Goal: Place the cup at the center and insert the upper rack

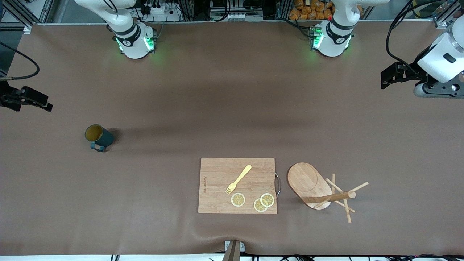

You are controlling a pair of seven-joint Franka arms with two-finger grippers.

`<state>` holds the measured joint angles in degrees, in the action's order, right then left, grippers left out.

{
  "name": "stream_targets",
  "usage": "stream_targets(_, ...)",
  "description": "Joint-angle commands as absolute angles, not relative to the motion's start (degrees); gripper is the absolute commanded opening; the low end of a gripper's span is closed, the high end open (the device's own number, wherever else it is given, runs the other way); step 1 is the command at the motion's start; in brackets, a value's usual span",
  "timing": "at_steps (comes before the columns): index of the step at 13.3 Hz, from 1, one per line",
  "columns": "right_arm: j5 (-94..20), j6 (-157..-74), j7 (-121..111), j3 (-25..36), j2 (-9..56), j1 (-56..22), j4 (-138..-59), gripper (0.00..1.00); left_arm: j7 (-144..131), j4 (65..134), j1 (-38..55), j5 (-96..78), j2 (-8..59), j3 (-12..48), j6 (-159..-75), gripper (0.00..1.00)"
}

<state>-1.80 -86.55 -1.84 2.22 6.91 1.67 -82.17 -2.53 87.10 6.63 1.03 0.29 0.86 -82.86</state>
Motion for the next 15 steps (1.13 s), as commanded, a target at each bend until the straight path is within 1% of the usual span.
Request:
stream_targets(1,-1.9,-86.5,-1.5,1.8,7.9,2.7,-81.6,1.00,-1.5,86.7,6.4,1.5,0.3,0.9,-81.9,1.00)
stream_targets(4,-1.9,-87.0,-1.5,1.8,9.0,2.8,-81.5,1.00,-1.6,86.6,6.5,1.2,0.3,0.9,-81.9,1.00)
stream_targets(11,-1.5,-88.9,-1.7,1.7,17.8,2.0,-81.4,1.00,-1.7,86.6,4.9,1.2,0.0,0.9,-81.8,1.00)
stream_targets(15,-1.8,-92.4,-1.5,1.5,20.5,1.8,-81.8,1.00,-1.7,86.9,5.2,1.1,0.5,1.1,-81.7,1.00)
